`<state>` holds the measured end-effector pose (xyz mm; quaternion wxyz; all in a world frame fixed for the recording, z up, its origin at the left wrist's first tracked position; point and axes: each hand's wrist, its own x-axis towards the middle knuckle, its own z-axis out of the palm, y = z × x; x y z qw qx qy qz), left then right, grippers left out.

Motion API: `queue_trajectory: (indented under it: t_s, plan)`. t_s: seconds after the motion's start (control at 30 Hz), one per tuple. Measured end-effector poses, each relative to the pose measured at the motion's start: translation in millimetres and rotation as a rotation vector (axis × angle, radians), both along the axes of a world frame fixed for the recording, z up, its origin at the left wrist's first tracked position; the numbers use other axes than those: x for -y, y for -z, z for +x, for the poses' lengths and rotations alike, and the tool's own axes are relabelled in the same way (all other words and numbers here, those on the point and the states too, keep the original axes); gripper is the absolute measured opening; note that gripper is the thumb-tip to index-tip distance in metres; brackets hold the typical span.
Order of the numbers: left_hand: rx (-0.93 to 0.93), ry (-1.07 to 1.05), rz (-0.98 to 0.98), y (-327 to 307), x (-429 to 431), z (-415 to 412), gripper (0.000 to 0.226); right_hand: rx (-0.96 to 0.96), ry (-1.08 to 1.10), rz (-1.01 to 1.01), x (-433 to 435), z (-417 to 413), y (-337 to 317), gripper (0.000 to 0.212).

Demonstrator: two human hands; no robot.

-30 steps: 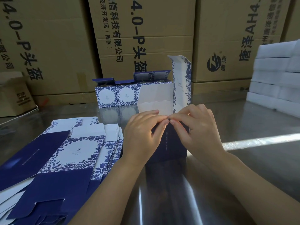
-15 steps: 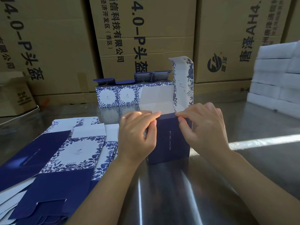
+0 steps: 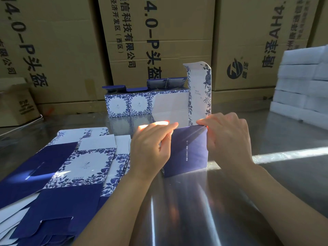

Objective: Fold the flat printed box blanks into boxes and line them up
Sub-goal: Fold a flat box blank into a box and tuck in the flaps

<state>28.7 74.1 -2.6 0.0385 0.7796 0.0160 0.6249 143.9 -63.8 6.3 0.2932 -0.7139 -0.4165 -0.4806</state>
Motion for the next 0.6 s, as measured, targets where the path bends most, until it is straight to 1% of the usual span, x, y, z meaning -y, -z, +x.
queue_trajectory:
  t_s: [0.07,0.17,0.6]
  plan:
    - [0.0,0.002,-0.013,-0.4,0.1,0.1,0.02,0.03,0.023,-0.01,0.7,1.7,0.1,0.044]
    - [-0.002,0.012,-0.029,-0.8,0.3,0.5,0.02,0.03,0.04,-0.011,1.4,2.4,0.0,0.044]
    - [-0.027,0.021,-0.058,0.5,2.1,-0.4,0.021,-0.125,-0.027,0.0,0.8,1.5,-2.1,0.037]
